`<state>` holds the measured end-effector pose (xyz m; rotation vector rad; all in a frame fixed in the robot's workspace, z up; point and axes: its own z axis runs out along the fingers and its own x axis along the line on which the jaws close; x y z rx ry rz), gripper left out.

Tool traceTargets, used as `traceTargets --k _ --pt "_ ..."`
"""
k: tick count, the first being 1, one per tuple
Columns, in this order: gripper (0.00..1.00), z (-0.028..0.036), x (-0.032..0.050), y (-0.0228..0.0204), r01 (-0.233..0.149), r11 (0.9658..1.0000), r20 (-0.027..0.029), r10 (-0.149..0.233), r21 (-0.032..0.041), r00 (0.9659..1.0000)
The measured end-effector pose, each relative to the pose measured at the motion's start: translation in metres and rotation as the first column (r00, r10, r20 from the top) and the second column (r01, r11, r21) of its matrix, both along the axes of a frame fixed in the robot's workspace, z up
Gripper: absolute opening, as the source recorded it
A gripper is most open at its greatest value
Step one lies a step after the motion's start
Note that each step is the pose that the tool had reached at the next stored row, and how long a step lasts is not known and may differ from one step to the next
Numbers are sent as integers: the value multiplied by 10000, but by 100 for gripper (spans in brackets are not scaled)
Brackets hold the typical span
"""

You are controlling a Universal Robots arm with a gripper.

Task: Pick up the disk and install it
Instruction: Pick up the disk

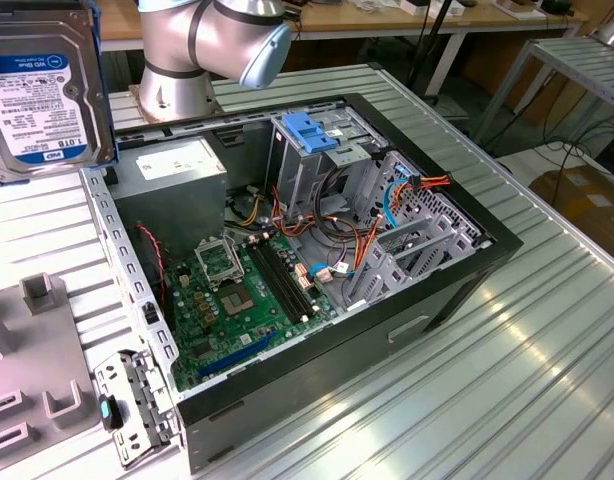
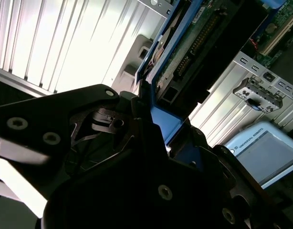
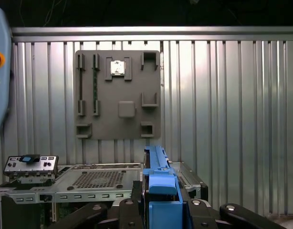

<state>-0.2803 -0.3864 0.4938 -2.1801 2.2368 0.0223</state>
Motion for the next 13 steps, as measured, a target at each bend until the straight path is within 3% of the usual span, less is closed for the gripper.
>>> traceTargets --k 9,13 --pt "37 0 123 -11 0 10000 0 0 0 10000" --pt "37 0 147 -47 0 10000 0 0 0 10000"
